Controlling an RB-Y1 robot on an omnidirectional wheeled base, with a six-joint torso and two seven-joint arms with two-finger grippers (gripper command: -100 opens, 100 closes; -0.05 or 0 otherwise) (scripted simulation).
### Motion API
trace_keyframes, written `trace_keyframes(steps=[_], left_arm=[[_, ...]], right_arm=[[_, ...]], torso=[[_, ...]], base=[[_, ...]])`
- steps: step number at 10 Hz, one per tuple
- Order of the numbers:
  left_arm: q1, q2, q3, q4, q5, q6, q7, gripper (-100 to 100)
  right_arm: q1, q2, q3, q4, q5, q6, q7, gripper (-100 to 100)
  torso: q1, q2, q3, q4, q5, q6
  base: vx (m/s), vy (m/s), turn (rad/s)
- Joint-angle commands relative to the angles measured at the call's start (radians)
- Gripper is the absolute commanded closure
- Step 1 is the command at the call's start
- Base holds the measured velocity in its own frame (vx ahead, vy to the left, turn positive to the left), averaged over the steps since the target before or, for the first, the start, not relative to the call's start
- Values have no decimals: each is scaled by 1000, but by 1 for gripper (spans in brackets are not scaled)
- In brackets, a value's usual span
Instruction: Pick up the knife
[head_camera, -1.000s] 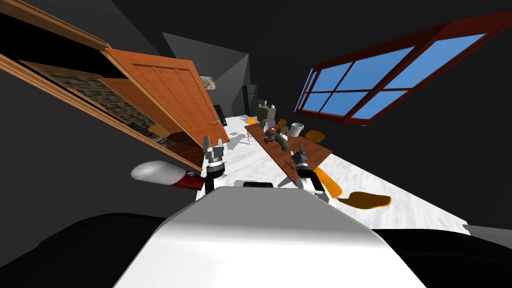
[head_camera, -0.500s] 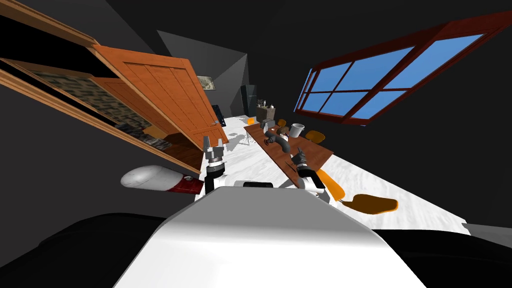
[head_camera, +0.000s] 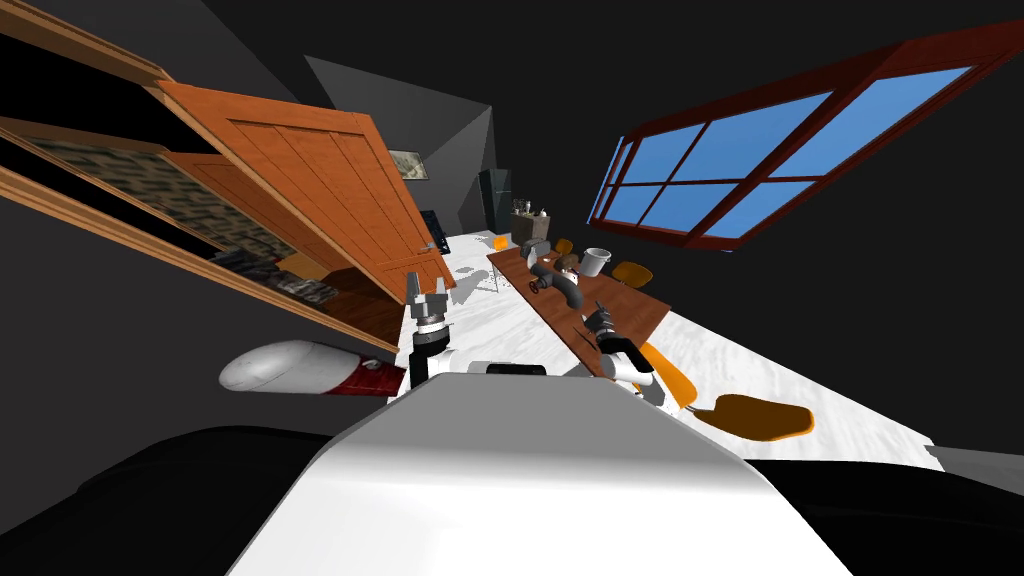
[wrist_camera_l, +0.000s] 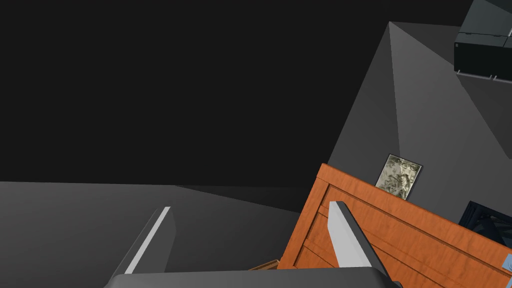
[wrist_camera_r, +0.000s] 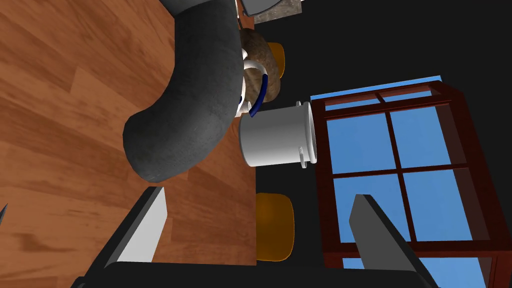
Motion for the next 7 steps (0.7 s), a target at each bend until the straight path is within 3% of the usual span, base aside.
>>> trace_keyframes(steps=[1, 5, 7], left_arm=[[0, 0, 0, 0, 0, 0, 0, 0], [0, 0, 0, 0, 0, 0, 0, 0], [0, 0, 0, 0, 0, 0, 0, 0]], right_arm=[[-3, -17, -14, 24, -31, 50, -14, -100], [-20, -47, -40, 77, -81, 159, -41, -100], [-20, -47, -40, 77, -81, 196, -41, -100]], torso=[[0, 0, 0, 0, 0, 0], [-1, 1, 0, 0, 0, 0], [0, 1, 0, 0, 0, 0]], base=[[89, 28, -23], [74, 28, -16], [46, 22, -5]])
